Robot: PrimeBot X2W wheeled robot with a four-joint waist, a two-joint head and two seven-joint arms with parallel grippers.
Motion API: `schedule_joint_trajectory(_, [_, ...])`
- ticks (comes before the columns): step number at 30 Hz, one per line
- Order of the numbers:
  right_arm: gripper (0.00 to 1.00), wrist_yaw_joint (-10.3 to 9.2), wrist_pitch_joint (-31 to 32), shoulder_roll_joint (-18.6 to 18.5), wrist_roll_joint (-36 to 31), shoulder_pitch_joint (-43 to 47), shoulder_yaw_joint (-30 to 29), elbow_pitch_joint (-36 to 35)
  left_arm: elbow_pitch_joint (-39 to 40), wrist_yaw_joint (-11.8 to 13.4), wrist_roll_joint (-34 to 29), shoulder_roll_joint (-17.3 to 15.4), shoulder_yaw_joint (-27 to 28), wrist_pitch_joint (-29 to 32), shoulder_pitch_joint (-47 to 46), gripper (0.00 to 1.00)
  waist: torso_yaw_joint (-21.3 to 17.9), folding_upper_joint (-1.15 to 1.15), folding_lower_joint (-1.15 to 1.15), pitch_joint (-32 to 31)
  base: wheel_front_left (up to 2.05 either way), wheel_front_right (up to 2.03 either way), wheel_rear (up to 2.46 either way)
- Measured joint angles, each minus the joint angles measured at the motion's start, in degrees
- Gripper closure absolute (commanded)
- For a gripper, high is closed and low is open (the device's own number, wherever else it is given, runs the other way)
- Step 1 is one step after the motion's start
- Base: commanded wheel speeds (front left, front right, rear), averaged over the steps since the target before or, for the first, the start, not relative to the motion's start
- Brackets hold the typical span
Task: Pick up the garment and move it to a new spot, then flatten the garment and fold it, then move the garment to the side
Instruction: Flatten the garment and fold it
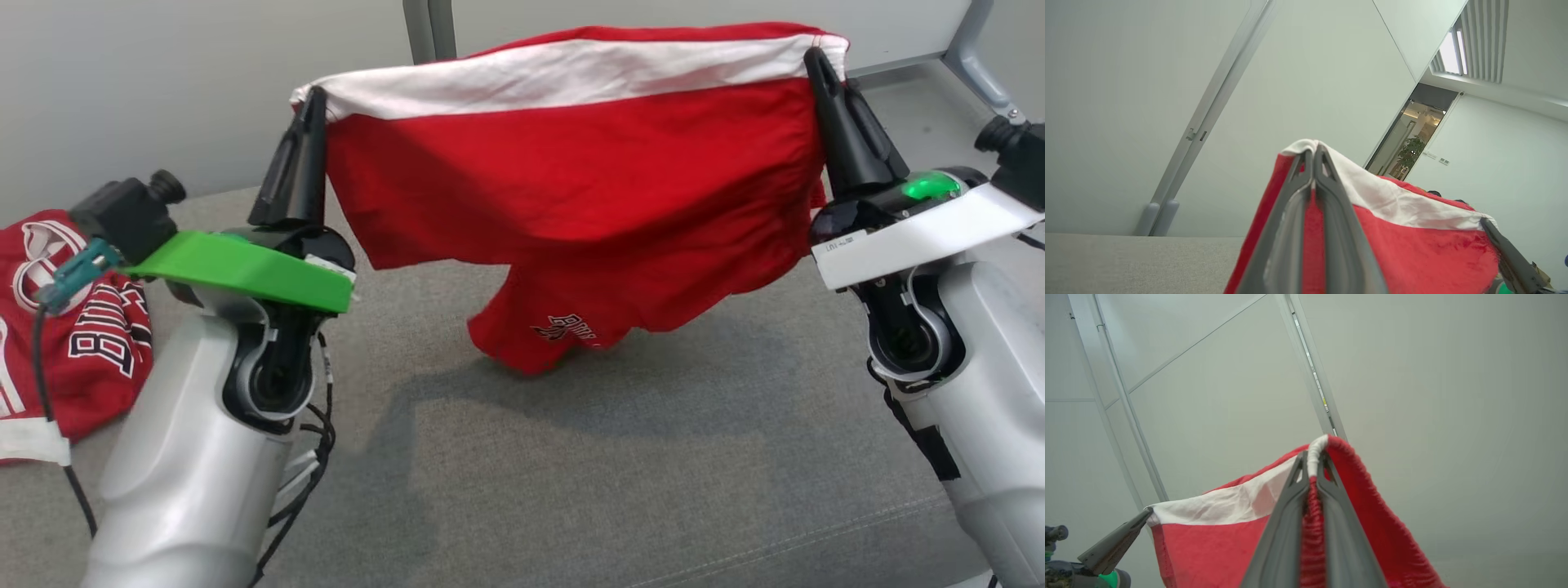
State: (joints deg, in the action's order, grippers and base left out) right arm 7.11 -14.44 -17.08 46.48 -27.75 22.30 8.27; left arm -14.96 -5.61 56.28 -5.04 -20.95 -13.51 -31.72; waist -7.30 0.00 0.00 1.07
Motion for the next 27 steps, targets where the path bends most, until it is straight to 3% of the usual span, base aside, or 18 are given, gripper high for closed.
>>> schedule_joint_trajectory(7, [1.00,0.00,-0.10,-1.22,2.93,-2.52,-2.10,-6.60,8.25,1.69,-0.60,-3.77,2.27,0.33,-3.31,1.00,0.47,0.00,0.00,-1.77,0.00,0.00,0.00])
schedule_joint_trajectory(18, [1.00,-0.24,3.43,-2.41,7.69,-2.78,-4.31,-14.26,21.76,6.21,0.31,-4.01,2.24,6.17,-5.06,1.00,2.70,0.00,0.00,-0.43,0.00,0.00,0.00])
schedule_joint_trajectory(22, [1.00,-1.12,6.75,-2.49,8.83,-2.76,-2.37,-13.11,22.05,9.05,0.99,-4.13,2.43,8.48,-4.92,1.00,3.10,0.00,0.00,0.54,0.00,0.00,0.00])
schedule_joint_trajectory(24, [1.00,-1.33,9.38,-1.70,9.62,-3.09,-0.31,-9.81,19.94,10.87,1.34,-4.91,2.97,10.04,-4.86,1.00,3.25,0.00,0.00,1.36,0.00,0.00,0.00])
schedule_joint_trajectory(27, [1.00,-2.82,13.12,-1.00,8.21,-6.53,2.80,-1.88,13.30,11.56,1.25,-6.50,3.37,12.62,-5.02,1.00,3.37,0.00,0.00,2.75,0.00,0.00,0.00])
